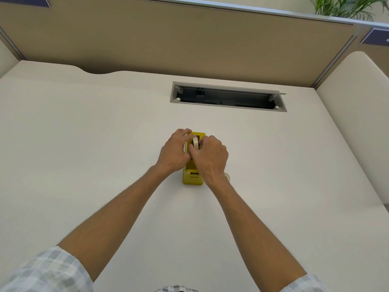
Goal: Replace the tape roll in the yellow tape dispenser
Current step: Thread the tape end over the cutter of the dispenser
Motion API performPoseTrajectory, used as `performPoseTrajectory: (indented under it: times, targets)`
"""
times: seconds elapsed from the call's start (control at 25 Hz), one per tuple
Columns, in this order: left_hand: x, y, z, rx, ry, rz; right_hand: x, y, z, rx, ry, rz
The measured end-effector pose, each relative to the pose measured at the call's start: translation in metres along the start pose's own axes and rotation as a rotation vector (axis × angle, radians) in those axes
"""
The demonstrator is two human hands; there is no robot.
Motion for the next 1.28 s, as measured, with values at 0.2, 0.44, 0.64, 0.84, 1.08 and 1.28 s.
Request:
performPoseTrajectory:
  times: [0.2,0.44,0.64,0.84,1.08,1.28]
  targets:
    - [0.003,-0.003,0.000,-0.045,-0.089,-0.018,0.000,-0.002,0.000,0.005,-0.002,-0.010]
    - [0.001,-0.004,0.003,-0.119,-0.119,-0.013,0.004,-0.004,0.001,-0.018,-0.087,0.009]
    - [-0.007,-0.007,0.008,-0.241,0.004,-0.014,0.009,-0.001,0.001,-0.048,-0.124,-0.010]
    - [-0.011,-0.005,0.011,-0.290,-0.017,0.004,0.013,0.002,0.001,-0.072,-0.135,-0.042]
    - [-0.012,-0.002,0.013,-0.266,-0.023,0.016,0.022,0.012,-0.004,-0.052,-0.233,-0.162]
    - [-0.010,0.002,0.011,-0.194,0.004,0.017,0.028,0.018,-0.006,-0.013,-0.242,-0.192]
Point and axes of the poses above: each hand's wrist, its own y-axis away from the middle knuckle, its own z-axis out of the palm, x = y × z, the point moved 6 cm from there along -y, towards the middle knuckle, and after that the axes turned 2 degrees about z, right-handed, at the moved point
